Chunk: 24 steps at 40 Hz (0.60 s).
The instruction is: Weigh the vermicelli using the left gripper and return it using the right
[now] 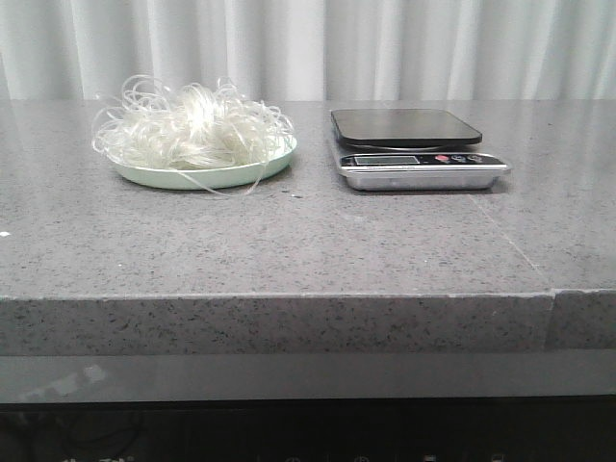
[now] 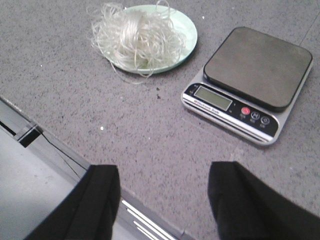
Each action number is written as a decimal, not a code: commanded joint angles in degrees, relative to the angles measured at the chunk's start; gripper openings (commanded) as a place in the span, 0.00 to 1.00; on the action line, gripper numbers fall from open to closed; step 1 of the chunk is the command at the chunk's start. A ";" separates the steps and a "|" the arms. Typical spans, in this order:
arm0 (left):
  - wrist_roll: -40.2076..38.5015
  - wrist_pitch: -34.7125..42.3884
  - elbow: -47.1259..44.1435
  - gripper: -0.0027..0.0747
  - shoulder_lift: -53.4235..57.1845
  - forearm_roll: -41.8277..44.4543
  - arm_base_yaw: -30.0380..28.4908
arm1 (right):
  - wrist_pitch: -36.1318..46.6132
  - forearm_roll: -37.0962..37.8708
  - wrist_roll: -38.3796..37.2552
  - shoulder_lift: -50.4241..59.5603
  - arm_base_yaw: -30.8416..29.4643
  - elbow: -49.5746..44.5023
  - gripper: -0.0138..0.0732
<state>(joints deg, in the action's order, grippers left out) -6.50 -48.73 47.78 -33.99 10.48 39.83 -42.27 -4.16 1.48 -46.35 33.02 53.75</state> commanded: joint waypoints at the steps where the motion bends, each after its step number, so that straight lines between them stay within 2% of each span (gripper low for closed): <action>1: -0.62 3.78 1.47 0.63 -0.14 0.43 0.06 | 1.61 0.45 -0.03 2.81 -0.42 -0.08 0.74; 9: -0.62 3.78 1.47 0.63 -0.14 0.43 0.06 | -1.27 0.45 -0.03 5.97 -0.42 -1.61 0.74; 24: -0.62 4.28 1.47 0.63 -0.14 0.43 0.06 | -1.40 0.45 -0.03 6.35 -0.42 -1.61 0.74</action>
<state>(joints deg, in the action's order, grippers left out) -6.50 -48.63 47.78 -33.99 10.48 39.83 -46.98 -4.16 1.34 -40.06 33.02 50.80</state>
